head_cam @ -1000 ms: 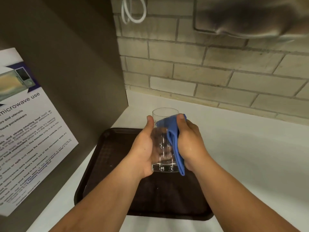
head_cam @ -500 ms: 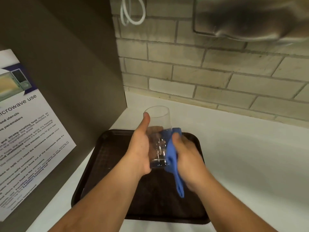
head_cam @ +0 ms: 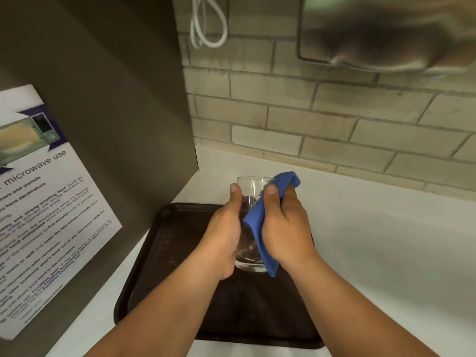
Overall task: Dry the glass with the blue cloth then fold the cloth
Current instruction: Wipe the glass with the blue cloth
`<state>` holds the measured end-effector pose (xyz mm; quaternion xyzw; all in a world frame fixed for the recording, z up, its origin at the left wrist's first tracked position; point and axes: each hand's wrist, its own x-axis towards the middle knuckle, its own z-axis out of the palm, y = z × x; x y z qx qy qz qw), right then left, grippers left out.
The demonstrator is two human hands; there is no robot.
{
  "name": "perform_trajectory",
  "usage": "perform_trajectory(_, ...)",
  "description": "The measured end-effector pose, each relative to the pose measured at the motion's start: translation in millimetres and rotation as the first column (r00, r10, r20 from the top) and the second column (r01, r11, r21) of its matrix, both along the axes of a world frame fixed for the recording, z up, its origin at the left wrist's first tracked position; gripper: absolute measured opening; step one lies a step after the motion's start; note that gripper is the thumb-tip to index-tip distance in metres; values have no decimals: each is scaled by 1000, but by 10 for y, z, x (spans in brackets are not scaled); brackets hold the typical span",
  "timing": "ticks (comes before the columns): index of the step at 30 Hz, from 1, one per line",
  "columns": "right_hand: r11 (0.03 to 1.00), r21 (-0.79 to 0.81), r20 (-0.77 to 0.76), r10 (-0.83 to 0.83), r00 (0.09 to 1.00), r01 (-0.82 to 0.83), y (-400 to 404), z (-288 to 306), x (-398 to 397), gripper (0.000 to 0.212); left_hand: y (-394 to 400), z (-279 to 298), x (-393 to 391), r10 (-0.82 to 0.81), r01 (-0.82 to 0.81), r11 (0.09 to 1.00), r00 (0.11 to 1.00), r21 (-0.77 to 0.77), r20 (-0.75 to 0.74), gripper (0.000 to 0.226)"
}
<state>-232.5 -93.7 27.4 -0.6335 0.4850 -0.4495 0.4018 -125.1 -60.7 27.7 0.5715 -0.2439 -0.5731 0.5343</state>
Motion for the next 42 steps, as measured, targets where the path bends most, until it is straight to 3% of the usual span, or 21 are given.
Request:
perform_trajectory(3, 1000, -13, 25, -9, 1000, 9, 12, 21, 51, 35, 41, 31, -29, -52, 48, 997, 995, -55, -84, 81)
perform_trajectory(5, 996, 94, 51, -12, 999, 7, -60, 46, 15, 48, 51, 42, 15, -75, 67, 997, 979, -49, -187, 77)
perform_trajectory(8, 946, 300, 133, 87, 987, -123, -44, 53, -114, 59, 39, 46, 106, -45, 52, 999, 933, 11, -358, 91)
perform_trajectory(12, 964, 109, -206, 260, 944, -242, 324, -120, -176, 45, -25, 12, 141, 21, 4, 997, 937, 72, -350, 91)
perform_trajectory(16, 965, -41, -245, 242, 939, -259, 405, -31, -57, 53, -12, -50, 126, -40, 45, 999, 958, 11, -284, 82)
perform_trajectory(19, 981, 77, -58, 182, 982, -178, 145, 193, -46, 26, 2, 8, 129, -113, 104, 994, 951, -44, -288, 88)
perform_trajectory(22, 981, 165, 29, 94, 995, -98, -35, 231, -44, 43, 2, 56, 86, -110, 107, 994, 959, -23, -263, 90)
perform_trajectory(24, 971, 222, 56, 80, 995, -91, -24, 176, -20, 39, -12, 92, 49, -52, 60, 997, 982, 42, -181, 87)
perform_trajectory(27, 867, 423, 297, 141, 944, -263, -23, 134, -81, 42, -22, 96, 69, 47, -32, 991, 992, 127, -121, 82)
perform_trajectory(29, 805, 414, 390, 266, 882, -426, -48, 141, -207, 56, -2, 119, 115, 58, -31, 988, 981, 148, -186, 81)
perform_trajectory(31, 817, 336, 177, 434, 883, -468, -58, 147, -301, 93, 17, 130, 128, 50, -21, 991, 976, 134, -212, 81)
perform_trajectory(32, 851, 279, 31, 456, 889, -446, -41, 143, -318, 99, 25, 126, 117, 48, -25, 993, 979, 118, -198, 79)
perform_trajectory(34, 900, 131, -90, 429, 899, -416, 16, 130, -292, 80, 39, 113, 65, 38, -26, 997, 985, 73, -166, 76)
perform_trajectory(36, 936, 45, -41, 351, 936, -349, 43, 99, -231, 72, 80, 116, -8, -1, 4, 1000, 980, 16, -201, 80)
perform_trajectory(40, 961, 181, 265, 158, 951, -210, -35, 141, -142, 50, 106, 148, -65, -58, 36, 996, 949, -76, -310, 77)
perform_trajectory(42, 941, 260, 304, 134, 943, -218, -10, 131, -175, 48, 62, 165, -23, -21, 0, 998, 950, -67, -312, 81)
